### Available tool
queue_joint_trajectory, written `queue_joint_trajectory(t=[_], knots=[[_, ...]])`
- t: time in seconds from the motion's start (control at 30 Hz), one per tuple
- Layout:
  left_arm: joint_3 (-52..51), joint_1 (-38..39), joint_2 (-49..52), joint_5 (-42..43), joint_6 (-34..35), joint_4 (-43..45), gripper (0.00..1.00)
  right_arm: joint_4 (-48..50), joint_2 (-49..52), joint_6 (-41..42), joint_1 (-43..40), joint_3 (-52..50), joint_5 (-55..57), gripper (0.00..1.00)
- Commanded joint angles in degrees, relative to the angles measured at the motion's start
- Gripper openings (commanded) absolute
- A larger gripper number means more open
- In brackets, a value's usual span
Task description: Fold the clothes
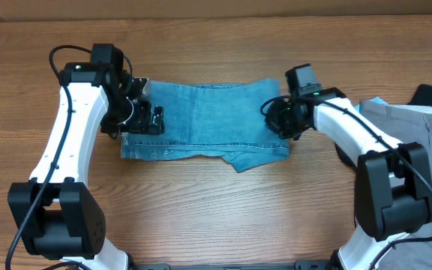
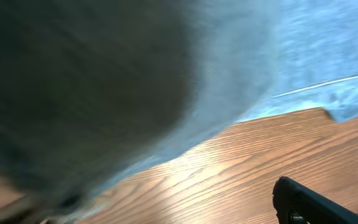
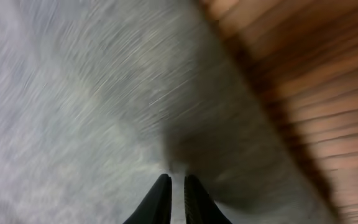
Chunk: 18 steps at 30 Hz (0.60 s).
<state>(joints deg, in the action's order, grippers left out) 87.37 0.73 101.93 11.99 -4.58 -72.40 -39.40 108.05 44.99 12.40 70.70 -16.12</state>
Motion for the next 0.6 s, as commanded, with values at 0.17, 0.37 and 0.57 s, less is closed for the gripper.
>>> queue_joint_trajectory(t=[0.17,0.37,0.57], knots=[[0.5,-1.0,0.7,-1.4,1.0,0.2,1.00,0.0,6.0,1.8,-1.5,-1.6,-0.4,0.12],[0.7,-1.2,0.7,-5.4,1.0,-1.6,1.00,-1.4,7.1,4.8,-2.4,-1.7,0.0,0.11],[5.0,-6.5,0.7,-13.5,3.6,-5.9,1.00,-1.7,7.1,4.7,-2.8,-1.7,0.3,0.11]])
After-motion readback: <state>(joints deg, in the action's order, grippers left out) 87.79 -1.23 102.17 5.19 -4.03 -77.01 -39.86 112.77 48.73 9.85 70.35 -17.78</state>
